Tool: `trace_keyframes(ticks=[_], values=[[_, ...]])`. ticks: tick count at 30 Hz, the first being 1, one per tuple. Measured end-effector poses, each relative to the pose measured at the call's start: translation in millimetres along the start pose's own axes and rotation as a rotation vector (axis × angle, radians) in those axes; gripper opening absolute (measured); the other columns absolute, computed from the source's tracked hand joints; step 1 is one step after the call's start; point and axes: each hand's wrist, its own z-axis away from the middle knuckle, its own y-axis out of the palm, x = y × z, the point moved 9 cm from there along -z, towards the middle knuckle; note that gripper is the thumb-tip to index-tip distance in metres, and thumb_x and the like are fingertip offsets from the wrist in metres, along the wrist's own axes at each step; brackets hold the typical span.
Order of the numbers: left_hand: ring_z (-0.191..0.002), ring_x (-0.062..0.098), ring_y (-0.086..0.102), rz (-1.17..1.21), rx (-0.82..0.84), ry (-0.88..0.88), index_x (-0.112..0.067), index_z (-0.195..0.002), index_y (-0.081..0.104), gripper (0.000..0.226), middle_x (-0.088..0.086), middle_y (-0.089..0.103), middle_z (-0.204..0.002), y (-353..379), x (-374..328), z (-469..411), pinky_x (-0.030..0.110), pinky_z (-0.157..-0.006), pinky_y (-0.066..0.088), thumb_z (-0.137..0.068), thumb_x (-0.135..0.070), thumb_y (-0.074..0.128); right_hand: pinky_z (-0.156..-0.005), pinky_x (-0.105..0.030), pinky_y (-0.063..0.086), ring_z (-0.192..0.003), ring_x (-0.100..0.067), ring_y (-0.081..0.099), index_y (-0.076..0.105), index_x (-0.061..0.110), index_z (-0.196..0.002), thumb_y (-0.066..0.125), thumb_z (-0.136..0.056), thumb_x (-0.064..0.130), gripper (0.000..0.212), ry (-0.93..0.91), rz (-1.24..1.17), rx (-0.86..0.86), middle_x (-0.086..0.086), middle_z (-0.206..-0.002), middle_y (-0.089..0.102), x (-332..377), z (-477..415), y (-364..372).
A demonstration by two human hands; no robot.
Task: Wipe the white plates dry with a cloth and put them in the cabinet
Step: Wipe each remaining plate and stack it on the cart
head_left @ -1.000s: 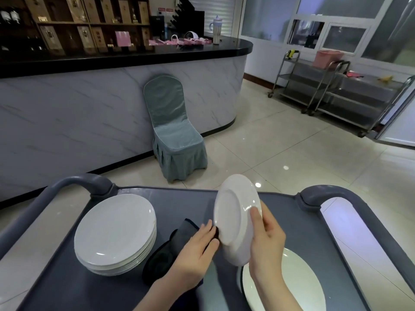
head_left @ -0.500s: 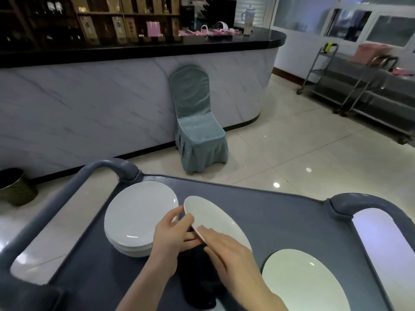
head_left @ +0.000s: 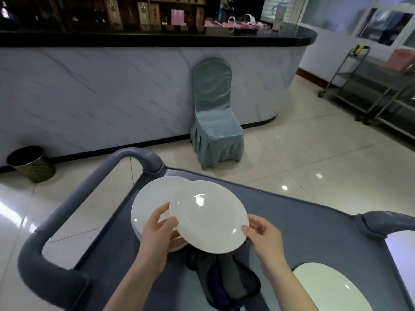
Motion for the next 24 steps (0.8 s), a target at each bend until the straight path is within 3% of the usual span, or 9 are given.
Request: trace_keyframes(ticks=[3, 5, 9, 12, 19, 24], values=[[-0.077, 0.025, 0.075, -0.041, 0.004, 0.030, -0.041, -0.106, 0.064, 0.044, -0.003, 0.076, -0.094, -13.8, -4.3, -6.8, 0.040, -0.060, 0.060, -0.091, -0.002, 0.048, -0.066, -0.018, 0.057, -0.084, -0.013, 0.075, 0.074, 0.018, -0.096, 0.066, -0.082, -0.015, 0.037, 0.056, -0.216, -0.015, -0.001, -0.091, 0.079, -5.2, -2.2, 20.6], [-0.082, 0.016, 0.073, -0.129, -0.016, 0.078, -0.045, -0.106, 0.062, 0.044, -0.010, 0.074, -0.096, -27.4, -13.3, -14.6, 0.033, -0.061, 0.059, -0.090, -0.006, 0.051, -0.062, -0.015, 0.055, -0.080, -0.007, 0.074, 0.074, 0.020, -0.097, 0.066, -0.081, -0.016, 0.040, 0.058, -0.217, -0.018, 0.005, -0.088, 0.079, -6.4, -4.7, 36.7], [-0.094, 0.014, 0.064, -0.323, -0.120, 0.210, -0.042, -0.105, 0.064, 0.035, -0.006, 0.069, -0.097, -63.1, -35.9, -35.0, 0.031, -0.079, 0.054, -0.087, -0.011, 0.065, -0.081, -0.035, 0.058, -0.088, -0.017, 0.075, 0.076, 0.021, -0.100, 0.068, -0.079, -0.013, 0.041, 0.086, -0.193, 0.012, 0.003, -0.091, 0.079, -9.8, -12.1, 70.8], [-0.088, 0.018, 0.062, -0.415, -0.170, 0.239, -0.036, -0.105, 0.066, 0.031, -0.002, 0.067, -0.090, -83.9, -42.0, -48.5, 0.026, -0.075, 0.047, -0.086, -0.012, 0.068, -0.088, -0.042, 0.058, -0.092, -0.021, 0.074, 0.077, 0.020, -0.102, 0.069, -0.078, -0.011, 0.040, 0.082, -0.150, 0.006, 0.002, -0.092, 0.079, -11.0, -18.4, 88.7], [-0.081, 0.009, 0.061, -0.598, -0.246, 0.293, -0.027, -0.107, 0.071, 0.031, -0.003, 0.063, -0.091, -107.2, -45.8, -63.1, 0.016, -0.072, 0.043, -0.084, -0.007, 0.066, -0.089, -0.039, 0.057, -0.094, -0.026, 0.069, 0.077, 0.021, -0.104, 0.071, -0.078, -0.007, 0.039, 0.060, -0.076, -0.015, -0.010, -0.104, 0.072, -16.1, -23.7, 118.0], [-0.079, 0.008, 0.055, -0.709, -0.294, 0.339, -0.021, -0.114, 0.070, 0.028, -0.004, 0.054, -0.089, -112.0, -43.7, -62.6, 0.008, -0.066, 0.038, -0.090, -0.008, 0.065, -0.084, -0.035, 0.057, -0.090, -0.022, 0.068, 0.077, 0.021, -0.103, 0.071, -0.080, -0.008, 0.038, 0.045, -0.052, -0.033, -0.007, -0.102, 0.072, -16.1, -25.9, 126.3]])
